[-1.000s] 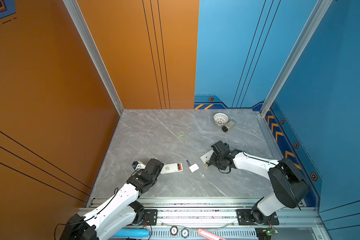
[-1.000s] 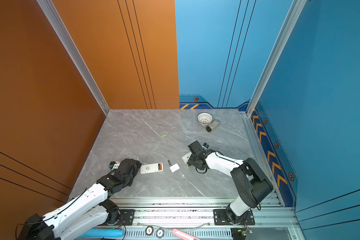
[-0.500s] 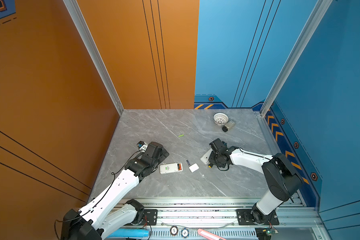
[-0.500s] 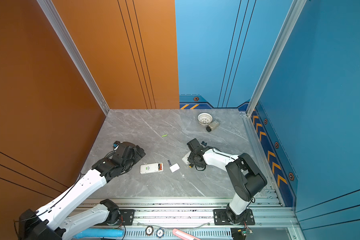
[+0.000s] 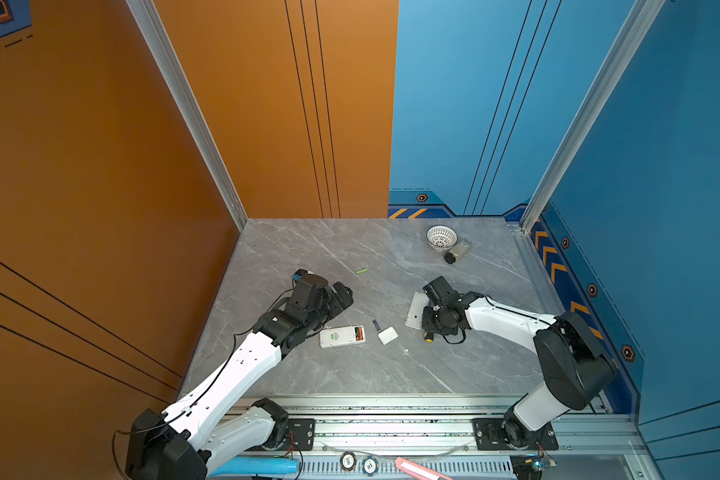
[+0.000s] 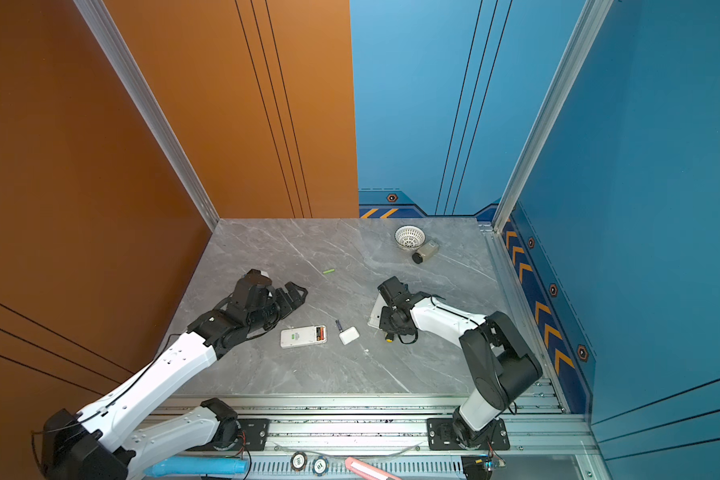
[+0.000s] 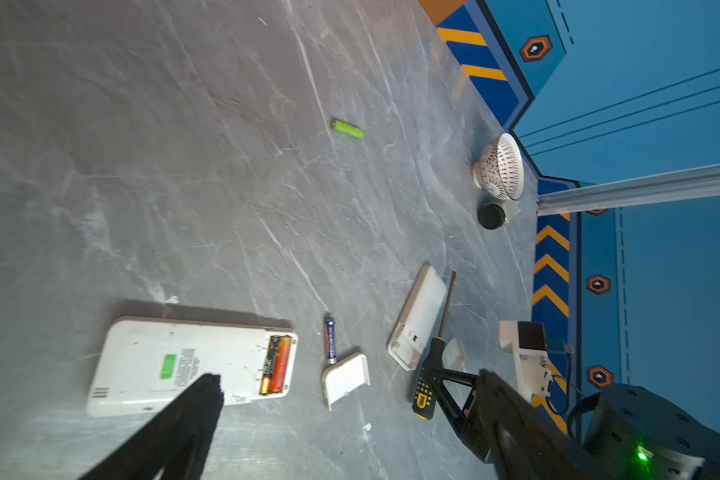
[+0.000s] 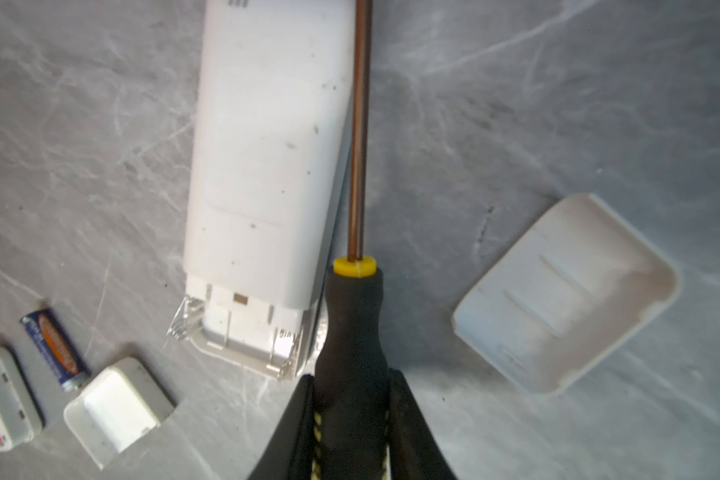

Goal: Unload the batteries from the remote control

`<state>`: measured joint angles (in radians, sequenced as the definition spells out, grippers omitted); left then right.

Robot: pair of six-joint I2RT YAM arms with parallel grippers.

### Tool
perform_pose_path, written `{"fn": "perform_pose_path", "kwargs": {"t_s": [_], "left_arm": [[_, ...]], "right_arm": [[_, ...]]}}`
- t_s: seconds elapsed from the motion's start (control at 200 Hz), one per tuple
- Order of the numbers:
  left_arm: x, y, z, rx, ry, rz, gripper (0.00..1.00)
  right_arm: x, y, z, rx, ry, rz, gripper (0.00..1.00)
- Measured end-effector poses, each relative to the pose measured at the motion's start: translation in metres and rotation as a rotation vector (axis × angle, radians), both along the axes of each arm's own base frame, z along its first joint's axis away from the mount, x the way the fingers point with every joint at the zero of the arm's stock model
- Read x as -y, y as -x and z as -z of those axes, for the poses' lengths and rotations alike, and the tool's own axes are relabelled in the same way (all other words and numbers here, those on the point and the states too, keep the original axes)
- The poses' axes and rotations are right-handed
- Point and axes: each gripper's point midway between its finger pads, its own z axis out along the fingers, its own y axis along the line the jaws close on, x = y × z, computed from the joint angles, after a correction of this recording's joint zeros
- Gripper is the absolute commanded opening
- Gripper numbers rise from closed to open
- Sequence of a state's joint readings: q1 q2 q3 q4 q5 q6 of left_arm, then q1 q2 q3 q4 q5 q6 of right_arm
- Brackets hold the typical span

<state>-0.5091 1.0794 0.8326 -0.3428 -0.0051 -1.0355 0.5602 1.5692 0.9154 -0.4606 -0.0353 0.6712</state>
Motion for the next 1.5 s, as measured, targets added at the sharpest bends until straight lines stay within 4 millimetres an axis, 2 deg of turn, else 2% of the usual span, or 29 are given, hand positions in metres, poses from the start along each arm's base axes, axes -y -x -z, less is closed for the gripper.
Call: {"fn": "perform_pose_path", "kwargs": {"t_s": [0.185, 0.39, 0.475, 0.726, 0.741, 0.806, 0.971, 1.076, 1.211, 1.306, 1.401, 1.426, 1.472, 1.502], "left_arm": [[0.035, -0.017, -0.007, 0.039, 0.111, 0.101, 0.98], [0.091, -0.037, -0.024, 0.093, 0.313, 0.227, 1.0], [0.111, -0.041, -0.028, 0.092, 0.372, 0.273, 0.94], [0.145, -0.039, -0.029, 0.076, 0.458, 0.338, 0.88], [0.147, -0.039, -0.028, 0.075, 0.459, 0.341, 0.83], [0.154, -0.037, -0.027, 0.07, 0.47, 0.355, 0.8], [0.16, -0.04, -0.016, 0.051, 0.471, 0.354, 0.73], [0.16, -0.042, -0.015, 0.059, 0.47, 0.355, 0.63], [0.162, -0.048, -0.005, 0.057, 0.458, 0.359, 0.45], [0.162, -0.051, 0.011, 0.03, 0.44, 0.361, 0.29], [0.161, -0.051, 0.016, 0.021, 0.421, 0.368, 0.06], [0.161, -0.051, 0.016, 0.018, 0.417, 0.37, 0.02], [0.163, -0.052, 0.011, 0.011, 0.425, 0.377, 0.0], [0.165, -0.052, 0.007, 0.016, 0.417, 0.388, 0.0]], "right_arm": [[-0.006, 0.003, -0.045, 0.107, -0.068, -0.134, 0.06], [-0.027, 0.019, -0.1, 0.232, -0.209, -0.319, 0.03], [-0.034, 0.026, -0.114, 0.265, -0.259, -0.369, 0.02], [-0.051, 0.04, -0.12, 0.256, -0.347, -0.449, 0.02], [-0.053, 0.041, -0.12, 0.255, -0.355, -0.452, 0.02], [-0.058, 0.044, -0.12, 0.249, -0.395, -0.465, 0.01], [-0.069, 0.052, -0.12, 0.23, -0.483, -0.488, 0.01], [-0.075, 0.056, -0.125, 0.22, -0.53, -0.505, 0.01], [-0.081, 0.06, -0.131, 0.215, -0.584, -0.527, 0.0], [-0.084, 0.063, -0.133, 0.202, -0.621, -0.531, 0.0], [-0.084, 0.067, -0.13, 0.175, -0.648, -0.529, 0.0], [-0.084, 0.068, -0.129, 0.168, -0.652, -0.527, 0.06], [-0.084, 0.069, -0.127, 0.16, -0.654, -0.526, 0.33], [-0.084, 0.069, -0.127, 0.164, -0.656, -0.528, 0.44]]}}
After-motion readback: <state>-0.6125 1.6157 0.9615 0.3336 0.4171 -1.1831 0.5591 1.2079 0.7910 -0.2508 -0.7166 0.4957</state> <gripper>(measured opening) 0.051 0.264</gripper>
